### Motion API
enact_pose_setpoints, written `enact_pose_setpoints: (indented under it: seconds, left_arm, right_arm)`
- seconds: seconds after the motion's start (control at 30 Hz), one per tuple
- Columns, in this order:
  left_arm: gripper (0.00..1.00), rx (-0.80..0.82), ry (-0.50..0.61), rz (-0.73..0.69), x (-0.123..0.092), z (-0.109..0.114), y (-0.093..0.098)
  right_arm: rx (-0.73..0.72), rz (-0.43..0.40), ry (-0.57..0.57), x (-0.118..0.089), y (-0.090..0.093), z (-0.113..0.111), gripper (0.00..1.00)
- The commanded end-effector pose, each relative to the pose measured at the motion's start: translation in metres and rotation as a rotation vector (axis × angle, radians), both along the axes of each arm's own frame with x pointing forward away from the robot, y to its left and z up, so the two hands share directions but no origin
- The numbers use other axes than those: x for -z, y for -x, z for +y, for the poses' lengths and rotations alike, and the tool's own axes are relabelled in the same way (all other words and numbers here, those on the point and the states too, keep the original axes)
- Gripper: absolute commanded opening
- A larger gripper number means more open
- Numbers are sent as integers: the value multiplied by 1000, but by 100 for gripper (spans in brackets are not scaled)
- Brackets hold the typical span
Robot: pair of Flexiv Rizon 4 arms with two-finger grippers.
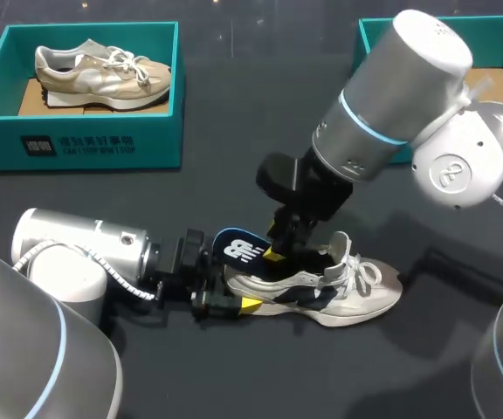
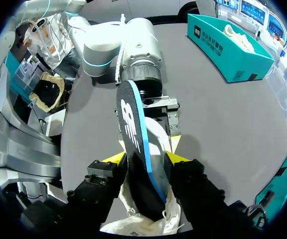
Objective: Take the shoe out of the shoebox, open the shoe tongue, remove and reinsert the insole, then place the shoe into the shoebox
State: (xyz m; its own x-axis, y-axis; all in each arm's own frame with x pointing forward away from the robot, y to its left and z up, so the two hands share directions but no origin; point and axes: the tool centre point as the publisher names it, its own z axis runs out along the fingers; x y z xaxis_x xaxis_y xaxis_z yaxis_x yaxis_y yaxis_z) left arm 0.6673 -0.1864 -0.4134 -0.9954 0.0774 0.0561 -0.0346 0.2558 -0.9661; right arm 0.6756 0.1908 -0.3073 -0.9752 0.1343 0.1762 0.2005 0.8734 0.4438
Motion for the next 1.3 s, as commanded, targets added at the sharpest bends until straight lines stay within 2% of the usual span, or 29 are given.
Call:
enact_pose_setpoints:
  seconds: [0.03,0.23,0.37,0.53,0.63,0.8,0.97,1.17,1.3]
  left_arm:
    - [0,-1,-2,-1,3,-2,-1]
    - [0,-1,-2,-1,3,-2,-1]
    - [0,-1,-2,-1,3,-2,-1]
    - [0,-1,-2,-1,3,-2,-1]
    - [0,-1,-2,-1,3,-2,-1]
    - [0,-1,-2,-1,3,-2,-1]
    - [0,-1,-2,-1,3,-2,-1]
    - [0,-1,-2,-1,3,-2,-1]
    - [0,-1,-2,-1,3,-2,-1]
  right_arm:
    - [17,-4,-60,1,6,-4,48]
    - [54,16,-122,-2,10,-1,49]
    - [67,31,-163,2,9,-2,53]
    - [75,59,-191,7,10,-3,51]
    - [80,84,-202,10,10,-3,56]
    - [75,112,-222,15,8,-2,56]
    - [61,128,-237,20,5,3,62]
    - [42,167,-242,26,6,9,53]
    - [33,190,-236,28,8,12,53]
